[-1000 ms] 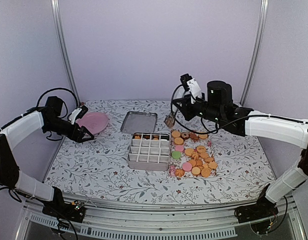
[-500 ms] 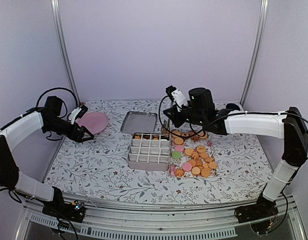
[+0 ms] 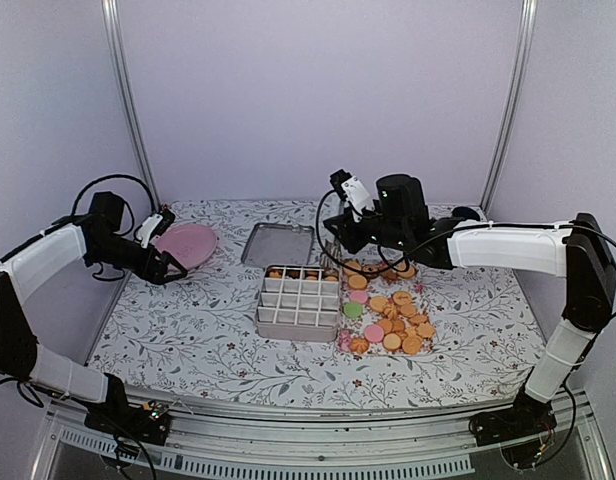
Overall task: Pack the cookies
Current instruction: Place the fake cookies in the empty pocket of the box.
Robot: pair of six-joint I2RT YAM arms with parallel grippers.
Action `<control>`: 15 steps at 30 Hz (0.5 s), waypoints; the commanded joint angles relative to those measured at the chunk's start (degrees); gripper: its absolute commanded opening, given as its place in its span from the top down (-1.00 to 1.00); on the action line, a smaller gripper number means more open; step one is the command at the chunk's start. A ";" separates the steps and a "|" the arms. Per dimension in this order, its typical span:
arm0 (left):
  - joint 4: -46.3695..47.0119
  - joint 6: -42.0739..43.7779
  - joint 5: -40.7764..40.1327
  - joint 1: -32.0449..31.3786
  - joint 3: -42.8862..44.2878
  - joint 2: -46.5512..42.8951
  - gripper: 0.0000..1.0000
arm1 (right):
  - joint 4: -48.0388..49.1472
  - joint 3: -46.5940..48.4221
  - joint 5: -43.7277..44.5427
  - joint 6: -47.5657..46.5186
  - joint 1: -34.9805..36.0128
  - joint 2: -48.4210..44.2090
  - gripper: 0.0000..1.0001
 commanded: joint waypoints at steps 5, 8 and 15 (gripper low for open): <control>1.06 0.60 -0.75 -0.74 -0.63 -0.73 -0.72 | 2.54 0.28 0.67 0.82 -0.20 -3.32 0.36; 1.24 0.80 -1.08 -0.88 -0.73 -0.54 -0.72 | 2.38 -3.64 1.74 0.91 -0.21 -7.83 0.36; 1.63 0.68 -1.16 -1.42 -0.61 -0.38 -0.72 | 0.85 -15.55 3.87 3.09 -0.19 -20.88 0.35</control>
